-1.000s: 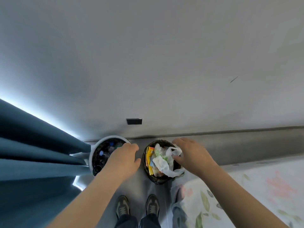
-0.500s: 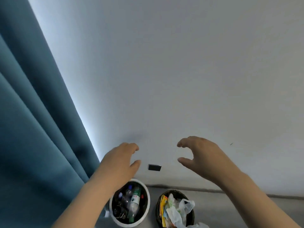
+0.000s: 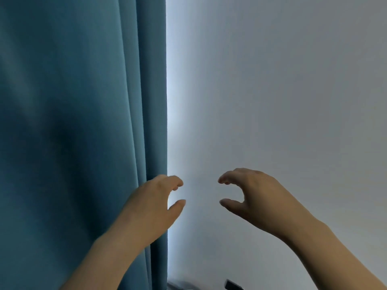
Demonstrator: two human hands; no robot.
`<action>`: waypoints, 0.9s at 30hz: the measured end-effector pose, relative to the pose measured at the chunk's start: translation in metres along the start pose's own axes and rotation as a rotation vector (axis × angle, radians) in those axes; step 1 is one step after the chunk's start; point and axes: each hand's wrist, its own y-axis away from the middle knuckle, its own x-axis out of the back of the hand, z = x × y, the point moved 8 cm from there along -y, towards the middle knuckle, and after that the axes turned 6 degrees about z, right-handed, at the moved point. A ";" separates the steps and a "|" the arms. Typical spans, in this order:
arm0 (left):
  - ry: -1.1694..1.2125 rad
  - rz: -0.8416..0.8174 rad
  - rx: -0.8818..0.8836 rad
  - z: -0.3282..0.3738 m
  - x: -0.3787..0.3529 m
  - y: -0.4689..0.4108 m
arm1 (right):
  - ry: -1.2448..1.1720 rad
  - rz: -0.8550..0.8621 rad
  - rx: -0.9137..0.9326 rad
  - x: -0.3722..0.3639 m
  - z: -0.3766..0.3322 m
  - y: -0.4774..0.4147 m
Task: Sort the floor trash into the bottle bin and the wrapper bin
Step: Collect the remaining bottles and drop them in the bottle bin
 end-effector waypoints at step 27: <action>-0.430 0.504 0.881 -0.047 0.136 0.249 | -0.277 -0.126 1.092 0.000 -0.263 0.008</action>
